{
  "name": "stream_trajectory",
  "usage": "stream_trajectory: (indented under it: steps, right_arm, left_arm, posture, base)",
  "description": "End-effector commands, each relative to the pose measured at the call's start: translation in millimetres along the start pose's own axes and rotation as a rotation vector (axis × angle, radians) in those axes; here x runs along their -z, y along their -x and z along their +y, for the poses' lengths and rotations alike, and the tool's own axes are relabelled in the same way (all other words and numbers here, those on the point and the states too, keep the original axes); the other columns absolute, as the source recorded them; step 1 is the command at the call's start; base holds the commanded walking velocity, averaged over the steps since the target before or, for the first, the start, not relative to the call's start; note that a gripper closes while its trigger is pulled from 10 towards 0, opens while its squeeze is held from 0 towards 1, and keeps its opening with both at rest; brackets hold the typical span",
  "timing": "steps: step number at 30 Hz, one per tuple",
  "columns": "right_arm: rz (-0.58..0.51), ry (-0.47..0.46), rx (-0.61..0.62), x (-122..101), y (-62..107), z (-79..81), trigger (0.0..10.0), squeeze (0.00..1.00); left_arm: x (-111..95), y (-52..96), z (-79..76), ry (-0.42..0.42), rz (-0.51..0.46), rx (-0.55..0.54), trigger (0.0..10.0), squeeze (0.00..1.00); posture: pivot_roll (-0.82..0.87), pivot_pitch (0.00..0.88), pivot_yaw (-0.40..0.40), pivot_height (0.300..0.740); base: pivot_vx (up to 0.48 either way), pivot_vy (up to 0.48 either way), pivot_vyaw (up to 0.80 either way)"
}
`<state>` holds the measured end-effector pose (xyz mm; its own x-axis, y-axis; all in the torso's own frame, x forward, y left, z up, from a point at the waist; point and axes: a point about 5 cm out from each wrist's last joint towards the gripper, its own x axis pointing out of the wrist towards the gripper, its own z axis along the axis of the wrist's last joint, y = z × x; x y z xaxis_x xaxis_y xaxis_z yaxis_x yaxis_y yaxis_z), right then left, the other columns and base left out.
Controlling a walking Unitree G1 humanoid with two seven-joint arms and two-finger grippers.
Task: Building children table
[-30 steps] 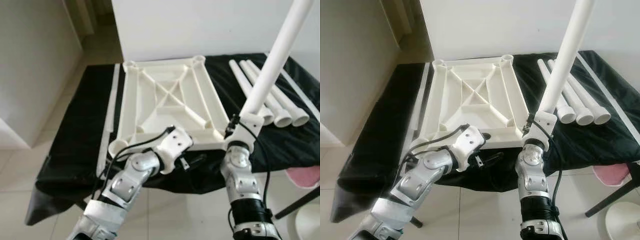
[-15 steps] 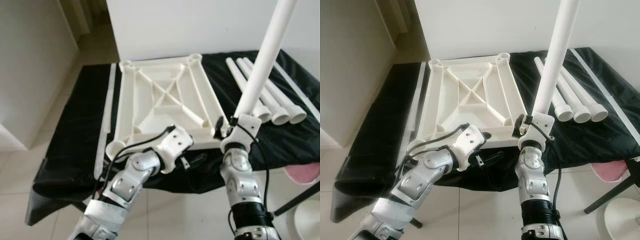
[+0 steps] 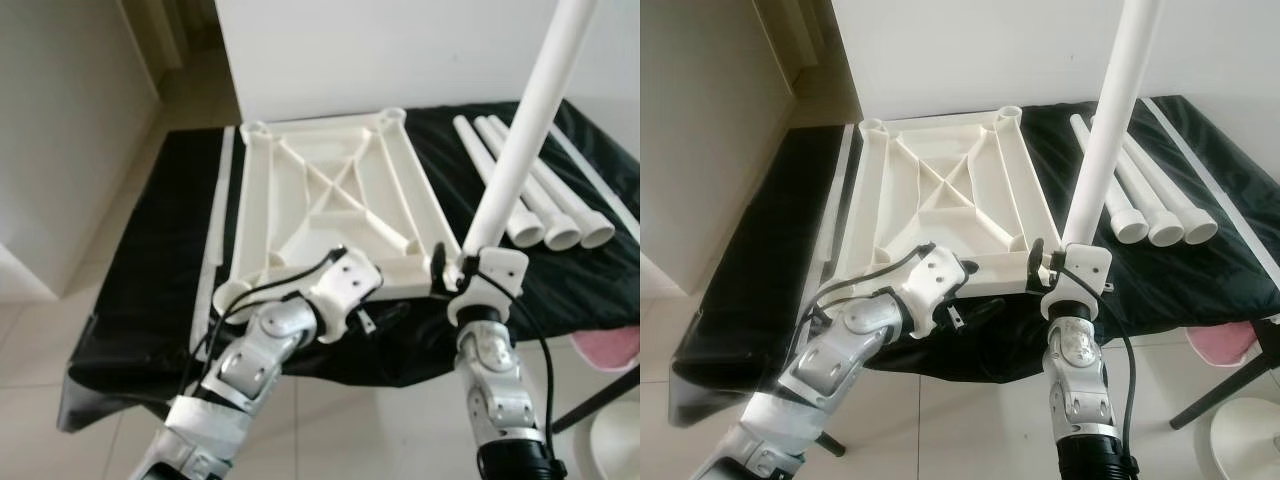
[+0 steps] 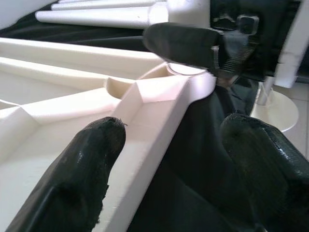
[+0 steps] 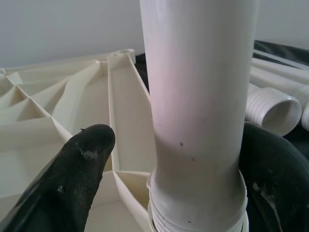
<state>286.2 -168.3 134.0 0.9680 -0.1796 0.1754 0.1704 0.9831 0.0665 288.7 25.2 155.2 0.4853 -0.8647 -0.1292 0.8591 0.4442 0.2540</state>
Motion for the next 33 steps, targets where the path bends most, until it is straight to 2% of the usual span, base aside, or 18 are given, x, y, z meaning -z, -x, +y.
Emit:
stream_trajectory:
  steps: [1,4,8,19,20,24,32,33]
  right_arm:
    - [-0.011,-0.004,-0.028,-1,2.1,2.6,10.0,0.00]
    - [-0.028,0.010,-0.121,-5,-3.6,-5.6,10.0,0.00]
    - [-0.018,0.040,-0.188,-6,-14.1,-13.2,10.0,0.00]
    - [0.026,0.116,-0.340,-1,-27.4,-20.6,10.0,0.00]
    - [0.043,0.159,-0.415,-3,-34.8,-22.8,10.0,0.00]
    - [0.069,0.181,-0.487,-5,-44.9,-28.7,10.0,0.00]
    - [0.131,0.206,-0.563,-2,-49.3,-35.0,10.0,0.00]
    - [0.150,0.214,-0.582,1,-49.2,-37.3,9.0,0.00]
  left_arm:
    - [1,0.8,1.4,-0.005,0.009,0.030,10.0,0.00]
    - [-3,0.6,0.8,-0.023,0.002,0.064,10.0,0.00]
    - [-4,-0.7,-6.2,-0.033,0.000,0.119,10.0,0.00]
    - [-6,-3.0,-15.2,-0.030,-0.009,0.173,10.0,0.00]
    - [-7,-3.8,-17.2,-0.028,-0.009,0.187,10.0,0.00]
    - [-6,-5.1,-20.1,-0.025,-0.009,0.200,10.0,0.00]
    - [-3,-4.4,-22.0,-0.017,0.002,0.200,10.0,0.00]
    - [-2,-4.0,-22.1,-0.015,0.004,0.199,10.0,0.00]
  posture:
    - [-0.11,0.000,0.064,0.740]
    - [-0.12,0.000,0.078,0.740]
    - [-0.13,0.000,0.082,0.740]
    - [-0.12,0.000,0.084,0.740]
    - [-0.12,0.000,0.085,0.740]
    - [-0.12,0.000,0.081,0.740]
    - [-0.11,0.000,0.078,0.740]
    - [-0.11,0.000,0.078,0.740]
  base:
    - [0.000,0.000,0.00]
    - [0.000,0.000,0.00]
    - [0.000,0.000,0.00]
    - [0.000,0.000,0.00]
    - [0.000,0.000,0.00]
    - [0.000,0.000,0.00]
    - [0.000,0.000,0.00]
    - [0.000,0.000,0.00]
